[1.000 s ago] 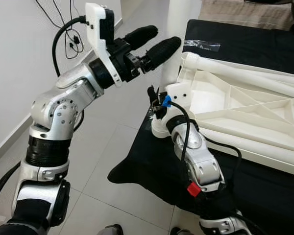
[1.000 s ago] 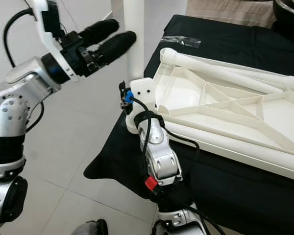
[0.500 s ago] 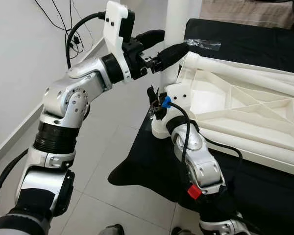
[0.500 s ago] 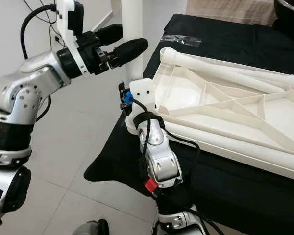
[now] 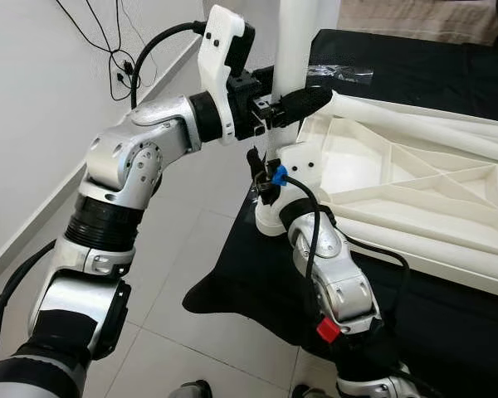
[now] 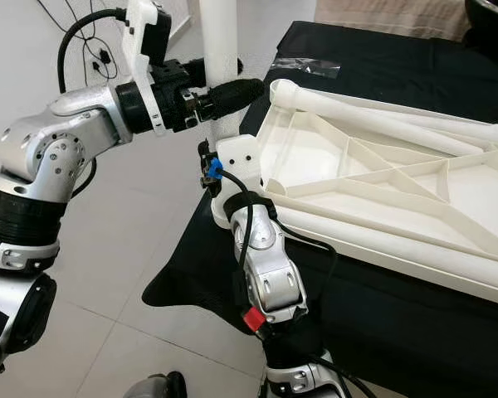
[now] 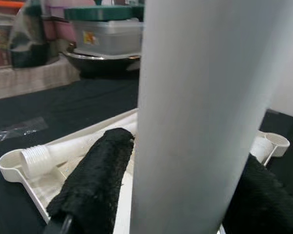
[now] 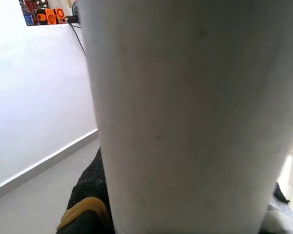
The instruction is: Building children table
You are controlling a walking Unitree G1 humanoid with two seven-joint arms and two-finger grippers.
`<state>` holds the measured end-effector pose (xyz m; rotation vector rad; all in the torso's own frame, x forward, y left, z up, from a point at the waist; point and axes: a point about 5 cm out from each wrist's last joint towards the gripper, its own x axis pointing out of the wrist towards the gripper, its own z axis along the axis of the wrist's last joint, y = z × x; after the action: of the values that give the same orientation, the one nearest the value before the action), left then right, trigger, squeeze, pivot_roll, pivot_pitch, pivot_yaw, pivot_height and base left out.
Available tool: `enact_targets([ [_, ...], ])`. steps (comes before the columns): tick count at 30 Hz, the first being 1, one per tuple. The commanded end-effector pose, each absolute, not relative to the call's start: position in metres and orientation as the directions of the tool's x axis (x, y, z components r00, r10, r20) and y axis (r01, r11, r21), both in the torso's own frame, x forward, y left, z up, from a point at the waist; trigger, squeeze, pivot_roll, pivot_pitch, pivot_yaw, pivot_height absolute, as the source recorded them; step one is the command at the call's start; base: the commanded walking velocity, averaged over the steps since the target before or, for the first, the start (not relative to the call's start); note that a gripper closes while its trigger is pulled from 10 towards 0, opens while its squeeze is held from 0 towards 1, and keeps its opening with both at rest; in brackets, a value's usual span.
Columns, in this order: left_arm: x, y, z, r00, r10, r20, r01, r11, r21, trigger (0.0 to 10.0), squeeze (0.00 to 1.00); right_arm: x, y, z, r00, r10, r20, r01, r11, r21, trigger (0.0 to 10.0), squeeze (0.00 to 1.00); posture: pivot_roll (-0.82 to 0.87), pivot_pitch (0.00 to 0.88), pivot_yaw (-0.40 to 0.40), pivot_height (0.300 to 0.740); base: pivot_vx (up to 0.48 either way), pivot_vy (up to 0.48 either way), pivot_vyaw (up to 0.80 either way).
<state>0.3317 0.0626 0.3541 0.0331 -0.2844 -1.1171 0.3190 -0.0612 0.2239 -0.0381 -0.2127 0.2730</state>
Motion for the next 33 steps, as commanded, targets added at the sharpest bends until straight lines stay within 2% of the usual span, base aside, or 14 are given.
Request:
enact_targets([
  [1,0.332,0.062,0.356,0.406,-0.895,0.182,0.878,0.438,0.194,0.0,0.0,0.318,-0.061,0.204,0.958,0.266,0.11,-0.264,0.964,-0.029,10.0,0.0,0.01,0.213,0.068,0.74,0.0,0.0,0.0],
  [15,0.328,0.059,0.362,0.404,-0.901,0.16,0.866,0.433,0.251,0.0,0.0,0.316,-0.057,0.203,0.949,0.293,0.115,-0.291,0.956,-0.032,10.0,0.0,0.02,0.214,0.064,0.74,0.0,0.0,0.0],
  [16,0.328,0.059,0.362,0.403,-0.901,0.16,0.866,0.432,0.252,0.0,0.0,0.316,-0.057,0.204,0.944,0.308,0.122,-0.307,0.951,-0.028,10.0,1.0,0.02,0.217,0.066,0.74,0.0,0.0,0.0],
  [21,0.327,0.058,0.362,0.4,-0.902,0.163,0.867,0.43,0.251,0.0,0.0,0.317,-0.06,0.211,0.923,0.352,0.155,-0.354,0.935,-0.018,10.0,1.0,0.01,0.217,0.066,0.74,0.0,0.0,0.0],
  [23,0.327,0.057,0.362,0.395,-0.904,0.166,0.869,0.426,0.253,0.0,0.0,0.322,-0.068,0.223,0.888,0.415,0.197,-0.418,0.908,-0.027,10.0,1.0,0.01,0.218,0.067,0.74,0.0,0.0,0.0],
  [25,0.327,0.057,0.362,0.393,-0.904,0.166,0.869,0.425,0.253,0.0,0.0,0.323,-0.07,0.226,0.88,0.431,0.201,-0.435,0.9,-0.027,10.0,1.0,0.01,0.218,0.067,0.74,0.0,0.0,0.0],
  [29,0.325,0.056,0.363,0.386,-0.906,0.174,0.871,0.42,0.256,0.0,0.0,0.327,-0.07,0.233,0.807,0.56,0.185,-0.565,0.825,-0.033,10.0,1.0,0.01,0.22,0.067,0.74,0.0,0.0,0.0],
  [31,0.325,0.056,0.363,0.386,-0.906,0.174,0.871,0.42,0.256,0.0,0.0,0.327,-0.07,0.233,0.807,0.56,0.185,-0.565,0.825,-0.033,10.0,1.0,0.01,0.22,0.067,0.74,0.0,0.0,0.0],
  [32,0.324,0.056,0.363,0.383,-0.907,0.175,0.872,0.417,0.256,0.0,0.0,0.328,-0.07,0.236,0.769,0.616,0.173,-0.618,0.785,-0.048,10.0,0.91,0.01,0.22,0.068,0.74,0.0,0.0,0.0],
  [33,0.323,0.054,0.363,0.374,-0.911,0.177,0.875,0.409,0.258,0.0,0.0,0.331,-0.067,0.243,0.65,0.748,0.136,-0.748,0.661,-0.061,10.0,0.0,0.01,0.217,0.067,0.74,0.0,0.0,0.0],
])
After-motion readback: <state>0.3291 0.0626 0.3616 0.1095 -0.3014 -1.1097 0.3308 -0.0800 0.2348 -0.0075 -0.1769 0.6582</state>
